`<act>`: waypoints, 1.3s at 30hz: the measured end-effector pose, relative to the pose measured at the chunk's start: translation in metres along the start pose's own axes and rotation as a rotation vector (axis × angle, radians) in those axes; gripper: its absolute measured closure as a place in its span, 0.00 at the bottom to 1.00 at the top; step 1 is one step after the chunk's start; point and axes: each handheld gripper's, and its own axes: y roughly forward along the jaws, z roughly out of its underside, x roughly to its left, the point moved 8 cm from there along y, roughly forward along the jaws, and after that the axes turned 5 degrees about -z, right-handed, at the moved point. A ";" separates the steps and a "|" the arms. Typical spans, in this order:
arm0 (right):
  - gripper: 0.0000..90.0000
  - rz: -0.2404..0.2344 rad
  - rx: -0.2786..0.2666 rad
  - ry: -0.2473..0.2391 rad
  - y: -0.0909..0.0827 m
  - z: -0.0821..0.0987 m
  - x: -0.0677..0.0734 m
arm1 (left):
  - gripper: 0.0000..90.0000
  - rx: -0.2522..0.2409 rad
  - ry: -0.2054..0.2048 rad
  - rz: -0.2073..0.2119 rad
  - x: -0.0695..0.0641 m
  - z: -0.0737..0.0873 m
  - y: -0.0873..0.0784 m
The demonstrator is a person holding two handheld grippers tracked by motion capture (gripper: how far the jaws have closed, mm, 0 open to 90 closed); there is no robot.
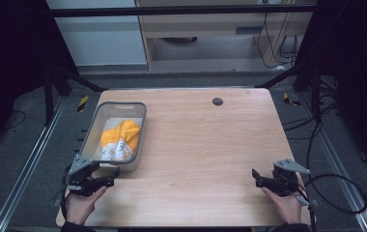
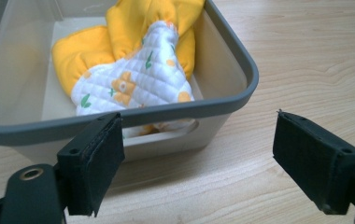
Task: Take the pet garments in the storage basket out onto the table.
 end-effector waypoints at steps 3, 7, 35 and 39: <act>0.15 -0.001 -0.002 -0.003 0.000 0.000 0.000 | 0.18 -0.007 -0.003 0.001 0.000 -0.003 -0.001; 0.15 -0.003 -0.003 0.005 0.000 0.000 0.000 | 0.18 -0.019 0.001 0.003 -0.001 -0.010 -0.004; 0.15 0.001 0.042 -0.014 0.008 0.005 0.001 | 0.18 -0.029 0.027 -0.011 0.005 -0.059 0.014; 0.15 0.001 0.042 -0.011 0.007 0.005 0.001 | 0.18 -0.020 0.025 -0.015 0.009 -0.062 0.019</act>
